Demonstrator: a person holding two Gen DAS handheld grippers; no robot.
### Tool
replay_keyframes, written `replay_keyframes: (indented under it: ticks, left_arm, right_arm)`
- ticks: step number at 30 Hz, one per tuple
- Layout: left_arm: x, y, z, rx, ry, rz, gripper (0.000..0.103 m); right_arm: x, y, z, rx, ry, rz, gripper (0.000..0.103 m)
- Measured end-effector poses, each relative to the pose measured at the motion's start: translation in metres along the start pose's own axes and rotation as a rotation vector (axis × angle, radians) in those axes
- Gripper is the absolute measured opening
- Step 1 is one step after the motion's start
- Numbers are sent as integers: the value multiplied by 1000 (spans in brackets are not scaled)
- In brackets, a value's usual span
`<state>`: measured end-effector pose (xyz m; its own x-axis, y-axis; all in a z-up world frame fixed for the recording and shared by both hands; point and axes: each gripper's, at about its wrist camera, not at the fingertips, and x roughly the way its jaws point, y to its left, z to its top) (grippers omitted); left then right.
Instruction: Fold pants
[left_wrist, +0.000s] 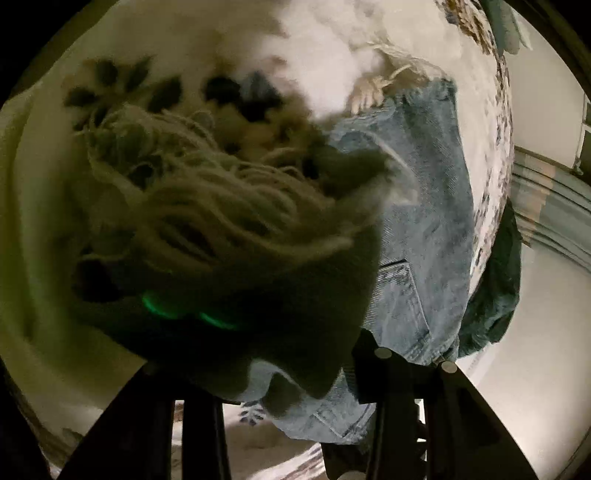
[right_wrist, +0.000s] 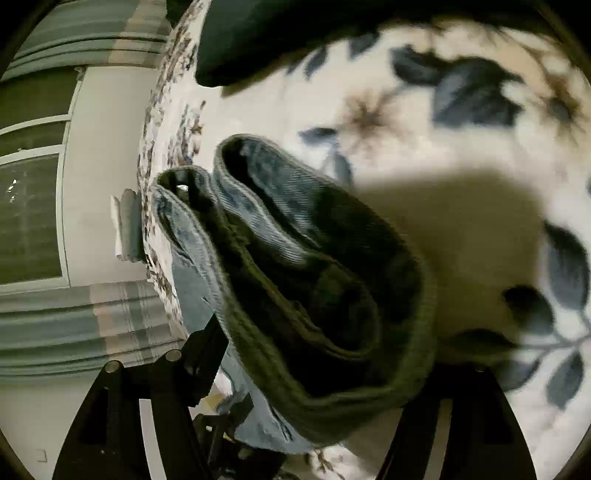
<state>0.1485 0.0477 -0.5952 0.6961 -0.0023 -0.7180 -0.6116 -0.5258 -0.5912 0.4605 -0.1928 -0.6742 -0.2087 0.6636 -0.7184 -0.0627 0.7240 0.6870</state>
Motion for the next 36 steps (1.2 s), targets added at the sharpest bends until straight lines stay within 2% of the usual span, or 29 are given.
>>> replay_keyframes:
  ticks: [1,2,3,6,13,16,18,21,24,28,31,34,36]
  left_arm:
    - [-1,-5,-2,7,-11,-1,25]
    - [-4,-7,-5,29,-22,3,23]
    - [-5,-13,-8,59,-32,9,18]
    - [-20,-38,-10,142,-44,9,16]
    - [-69,-99,-21,338,-25,21,15]
    - [-96,-114,-27,425,0,22,15]
    - [-105,-121,-34,473,21,25,15]
    - [-103,-163,-57,550,52,15,15]
    - [-87,-209,-78,612,93,-9,15]
    - [-50,-284,-116,713,172,-68,15]
    - [-1,-340,-147,813,249,-116,15]
    - [50,-373,-168,897,320,-132,15]
    - [91,-384,-180,959,366,-133,15]
  right_arm:
    - [0,2,-1,-2,-18,-6,69]
    - [-1,3,-2,-3,-32,-18,52]
    - [-2,3,-4,2,-46,-29,42]
    - [-11,7,-10,23,-70,-30,31]
    - [-48,37,-28,58,-116,11,27]
    - [-70,48,-33,90,-133,43,27]
    - [-95,58,-33,118,-155,68,27]
    - [-129,74,-26,135,-204,98,26]
    - [-172,90,-14,142,-281,117,26]
    - [-229,104,23,181,-428,141,26]
    - [-267,103,52,212,-546,149,26]
    - [-297,91,80,250,-659,151,26]
    - [-303,73,97,280,-725,148,26]
